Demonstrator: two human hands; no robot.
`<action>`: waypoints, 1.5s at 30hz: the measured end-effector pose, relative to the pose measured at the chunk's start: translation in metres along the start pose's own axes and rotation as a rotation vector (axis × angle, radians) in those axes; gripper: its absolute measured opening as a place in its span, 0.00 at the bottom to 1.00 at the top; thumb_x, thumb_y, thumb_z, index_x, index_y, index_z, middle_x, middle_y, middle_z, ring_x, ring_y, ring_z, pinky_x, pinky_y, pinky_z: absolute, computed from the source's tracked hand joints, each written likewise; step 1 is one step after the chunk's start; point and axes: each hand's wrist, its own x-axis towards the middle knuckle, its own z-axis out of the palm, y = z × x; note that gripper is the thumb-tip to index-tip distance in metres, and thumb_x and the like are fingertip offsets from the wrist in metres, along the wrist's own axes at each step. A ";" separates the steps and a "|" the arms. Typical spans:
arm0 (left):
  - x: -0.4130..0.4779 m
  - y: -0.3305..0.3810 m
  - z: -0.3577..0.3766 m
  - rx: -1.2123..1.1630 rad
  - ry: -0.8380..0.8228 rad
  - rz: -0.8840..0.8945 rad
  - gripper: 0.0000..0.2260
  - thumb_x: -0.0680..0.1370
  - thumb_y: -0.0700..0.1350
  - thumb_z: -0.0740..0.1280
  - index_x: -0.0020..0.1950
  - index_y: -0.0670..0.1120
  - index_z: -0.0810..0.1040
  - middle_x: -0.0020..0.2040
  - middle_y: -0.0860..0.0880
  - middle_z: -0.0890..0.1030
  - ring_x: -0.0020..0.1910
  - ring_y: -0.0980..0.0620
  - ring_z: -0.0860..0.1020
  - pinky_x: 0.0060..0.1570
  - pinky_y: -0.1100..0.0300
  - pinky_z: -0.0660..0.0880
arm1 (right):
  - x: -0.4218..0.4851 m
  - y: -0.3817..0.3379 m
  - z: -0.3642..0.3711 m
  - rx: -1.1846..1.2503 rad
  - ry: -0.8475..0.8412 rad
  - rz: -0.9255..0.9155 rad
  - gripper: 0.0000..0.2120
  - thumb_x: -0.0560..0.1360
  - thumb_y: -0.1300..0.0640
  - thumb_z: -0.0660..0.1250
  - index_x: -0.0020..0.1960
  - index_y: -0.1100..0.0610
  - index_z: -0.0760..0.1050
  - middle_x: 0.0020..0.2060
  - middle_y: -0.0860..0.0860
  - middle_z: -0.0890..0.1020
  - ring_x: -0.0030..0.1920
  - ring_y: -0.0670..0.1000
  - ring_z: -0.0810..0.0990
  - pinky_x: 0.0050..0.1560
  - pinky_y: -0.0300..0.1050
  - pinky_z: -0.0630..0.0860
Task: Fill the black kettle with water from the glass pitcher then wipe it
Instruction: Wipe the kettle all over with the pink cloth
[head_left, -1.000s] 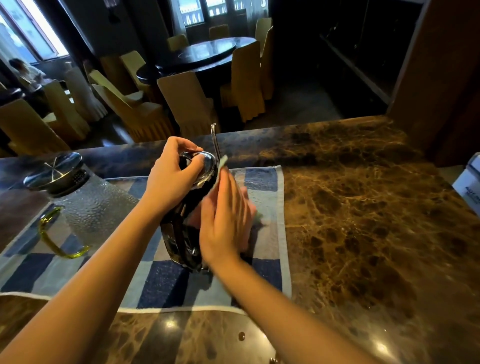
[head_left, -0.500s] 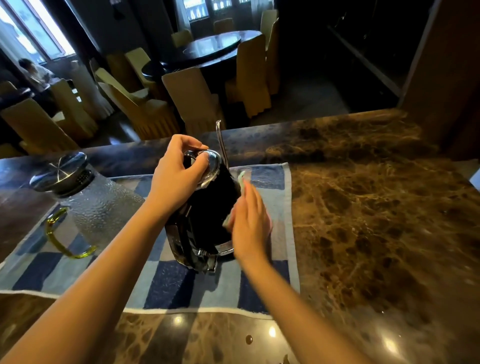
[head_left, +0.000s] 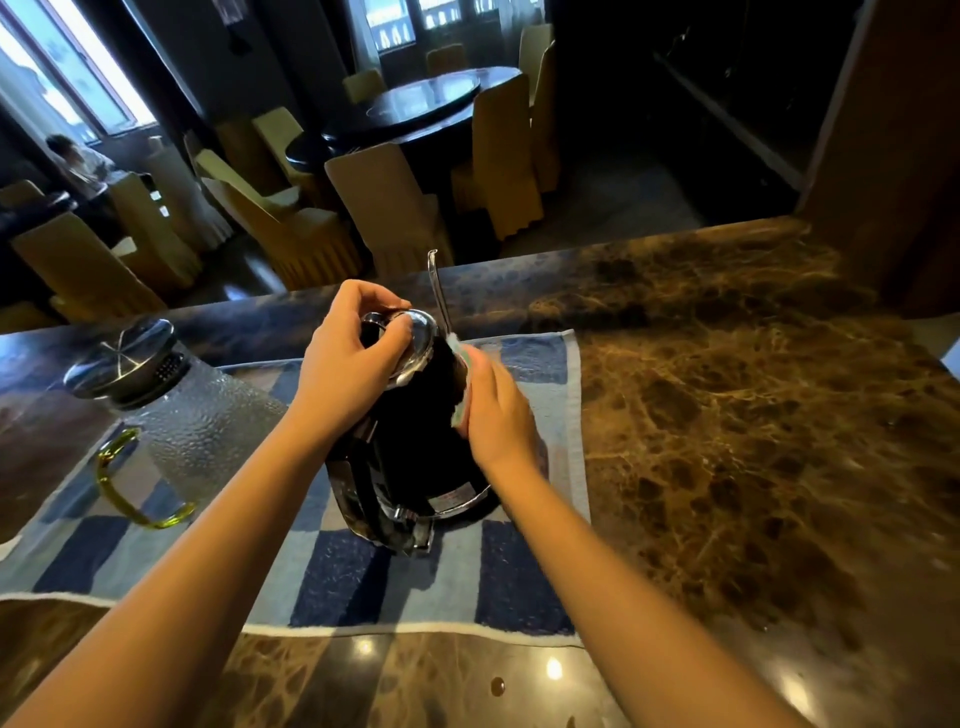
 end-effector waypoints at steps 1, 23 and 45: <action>0.000 -0.001 0.000 -0.001 -0.001 -0.001 0.07 0.76 0.47 0.65 0.54 0.50 0.71 0.55 0.49 0.80 0.55 0.51 0.78 0.59 0.48 0.75 | -0.014 0.007 0.001 -0.011 0.053 -0.008 0.21 0.81 0.44 0.45 0.68 0.40 0.67 0.68 0.44 0.73 0.68 0.49 0.69 0.71 0.54 0.59; 0.002 -0.005 0.000 0.048 0.024 0.042 0.06 0.77 0.45 0.65 0.54 0.50 0.76 0.51 0.54 0.79 0.51 0.57 0.77 0.52 0.60 0.73 | -0.079 0.010 0.041 -0.155 0.193 -0.329 0.28 0.80 0.38 0.39 0.77 0.45 0.46 0.78 0.44 0.50 0.77 0.45 0.44 0.76 0.51 0.43; 0.000 -0.003 0.001 0.019 0.048 0.020 0.05 0.76 0.45 0.66 0.52 0.51 0.77 0.49 0.52 0.81 0.51 0.52 0.80 0.56 0.49 0.77 | 0.002 -0.036 0.011 -0.036 -0.027 -0.386 0.24 0.78 0.39 0.44 0.71 0.41 0.64 0.68 0.46 0.73 0.68 0.46 0.70 0.69 0.53 0.65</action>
